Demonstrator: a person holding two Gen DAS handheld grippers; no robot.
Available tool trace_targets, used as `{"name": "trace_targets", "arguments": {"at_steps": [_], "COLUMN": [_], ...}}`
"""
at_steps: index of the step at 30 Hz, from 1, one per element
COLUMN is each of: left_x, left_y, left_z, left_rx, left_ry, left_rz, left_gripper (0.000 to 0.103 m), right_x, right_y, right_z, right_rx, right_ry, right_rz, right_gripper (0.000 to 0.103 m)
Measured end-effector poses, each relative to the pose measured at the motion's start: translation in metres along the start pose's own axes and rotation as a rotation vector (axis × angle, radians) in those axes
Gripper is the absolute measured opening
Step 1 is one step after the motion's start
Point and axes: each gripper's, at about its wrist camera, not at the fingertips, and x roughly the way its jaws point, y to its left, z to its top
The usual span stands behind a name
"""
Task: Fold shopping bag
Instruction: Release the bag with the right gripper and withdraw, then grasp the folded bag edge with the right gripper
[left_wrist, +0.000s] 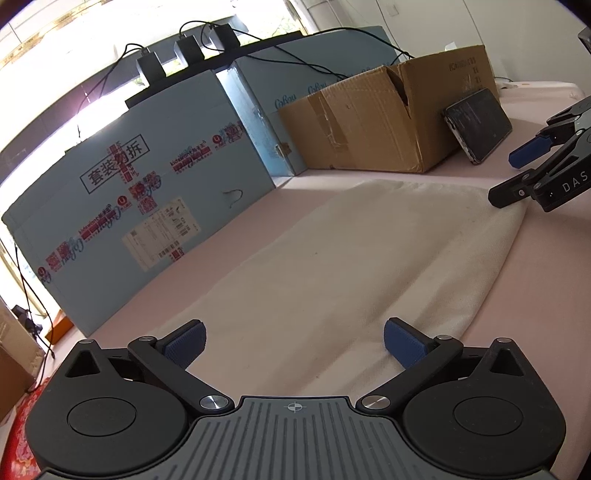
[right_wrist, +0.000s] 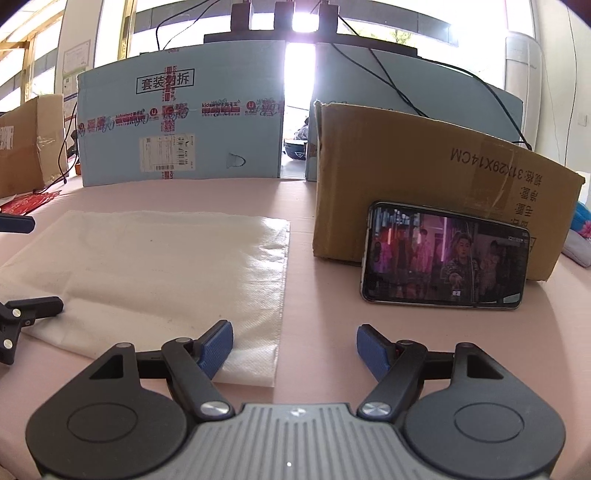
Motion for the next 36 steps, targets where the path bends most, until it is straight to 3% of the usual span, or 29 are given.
{"name": "trace_targets", "arguments": {"at_steps": [4,24,36], "left_x": [0.001,0.001,0.002], "left_y": [0.0,0.0,0.004], "left_z": [0.0,-0.002,-0.002], "left_rx": [-0.003,-0.01,-0.033], "left_ry": [-0.003,-0.008,-0.002], "left_rz": [0.0,-0.005,-0.024], "left_gripper": [0.103,0.103,0.103], "right_x": [-0.009,-0.027,-0.027], "right_y": [-0.009,-0.016,0.021], "right_z": [-0.002,-0.008,-0.008], "right_rx": [0.004,-0.241,-0.686], "right_ry": [-0.033,-0.1,-0.036], "right_rz": [0.013,-0.011,0.018], "right_gripper": [0.075,0.076,0.076]}}
